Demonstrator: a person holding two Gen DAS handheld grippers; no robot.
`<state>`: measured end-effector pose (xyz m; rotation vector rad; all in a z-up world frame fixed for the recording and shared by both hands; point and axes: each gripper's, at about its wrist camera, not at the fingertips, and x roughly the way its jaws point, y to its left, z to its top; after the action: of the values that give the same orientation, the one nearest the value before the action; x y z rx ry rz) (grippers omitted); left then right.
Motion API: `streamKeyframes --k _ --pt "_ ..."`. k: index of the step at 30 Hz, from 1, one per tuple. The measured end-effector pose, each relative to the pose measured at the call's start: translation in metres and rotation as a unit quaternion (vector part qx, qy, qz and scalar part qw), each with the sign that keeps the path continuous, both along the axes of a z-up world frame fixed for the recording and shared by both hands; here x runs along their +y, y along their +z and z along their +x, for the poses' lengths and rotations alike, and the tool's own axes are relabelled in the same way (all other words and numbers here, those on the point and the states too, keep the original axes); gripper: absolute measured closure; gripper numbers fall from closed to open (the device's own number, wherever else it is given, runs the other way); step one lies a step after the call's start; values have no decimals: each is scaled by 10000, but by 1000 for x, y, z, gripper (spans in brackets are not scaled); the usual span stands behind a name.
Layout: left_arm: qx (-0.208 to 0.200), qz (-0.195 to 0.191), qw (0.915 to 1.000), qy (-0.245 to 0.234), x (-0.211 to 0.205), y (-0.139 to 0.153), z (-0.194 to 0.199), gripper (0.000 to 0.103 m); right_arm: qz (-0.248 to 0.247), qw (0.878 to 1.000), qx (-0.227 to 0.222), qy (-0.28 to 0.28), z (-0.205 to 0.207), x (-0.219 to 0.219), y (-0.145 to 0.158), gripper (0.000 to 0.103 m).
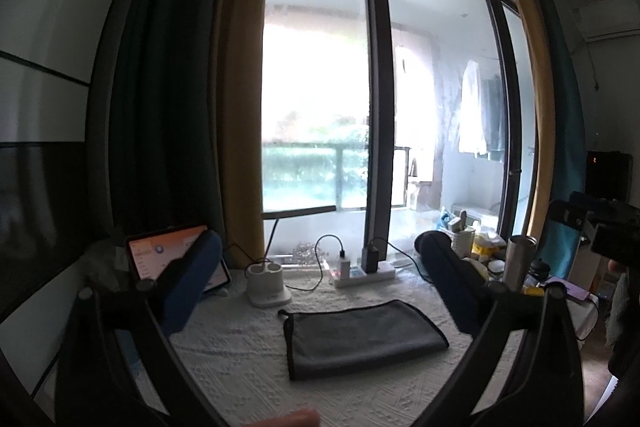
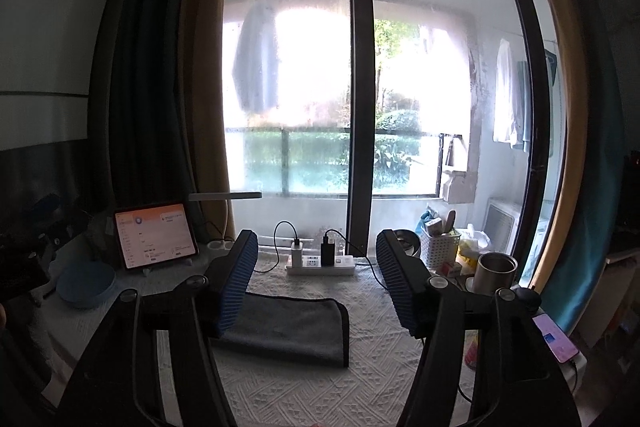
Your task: Fold towel
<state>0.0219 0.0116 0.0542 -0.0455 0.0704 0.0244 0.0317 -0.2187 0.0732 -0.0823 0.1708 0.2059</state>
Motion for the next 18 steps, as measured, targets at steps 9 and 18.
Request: streamKeyframes --k 9,18 --pt "54 -32 9999 80 0 0 0 2 22 10000 -9 -11 0 1 0 38" --pt "67 2 10000 56 0 1 0 2 46 10000 4 -31 0 0 -1 38"
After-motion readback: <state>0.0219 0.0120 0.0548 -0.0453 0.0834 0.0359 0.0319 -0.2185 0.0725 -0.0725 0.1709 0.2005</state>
